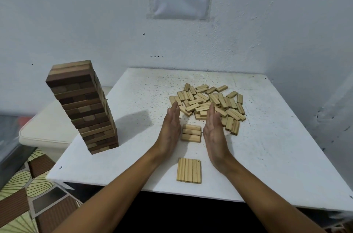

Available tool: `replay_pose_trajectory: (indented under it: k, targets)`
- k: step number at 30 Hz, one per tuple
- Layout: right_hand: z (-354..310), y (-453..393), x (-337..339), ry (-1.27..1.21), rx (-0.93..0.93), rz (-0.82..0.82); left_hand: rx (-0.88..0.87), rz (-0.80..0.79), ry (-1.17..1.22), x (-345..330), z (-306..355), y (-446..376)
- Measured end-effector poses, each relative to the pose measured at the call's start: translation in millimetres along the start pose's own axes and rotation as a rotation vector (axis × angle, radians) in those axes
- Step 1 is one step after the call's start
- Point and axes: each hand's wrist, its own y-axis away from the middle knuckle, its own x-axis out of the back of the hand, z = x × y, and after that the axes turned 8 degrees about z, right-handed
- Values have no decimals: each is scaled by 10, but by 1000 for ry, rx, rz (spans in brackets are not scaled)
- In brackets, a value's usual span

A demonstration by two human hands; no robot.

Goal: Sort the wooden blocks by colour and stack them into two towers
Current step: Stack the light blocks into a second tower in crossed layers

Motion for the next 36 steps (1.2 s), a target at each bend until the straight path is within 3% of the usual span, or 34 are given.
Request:
replay_pose_trajectory:
  k: [12,15,18,23,29,36]
  targets:
    - [-27,18,-142,16,-11,12,-2,30,-22,-133,-12,27]
    - [-64,-20,-49,84,14,79,-57,52,-246,-17,9,10]
    - [-81,-84,189,384,152,109,-151,86,-530,211,38,-44]
    - [-105,-135,483,732,157,-149,-209,-7,-838,427,37,-75]
    - [-137,-156,464,834,178,-208,-233,-73,-859,415,32,-142]
    - [-93,-195,462,832,212,-186,-231,-25,-821,388,-1,-131]
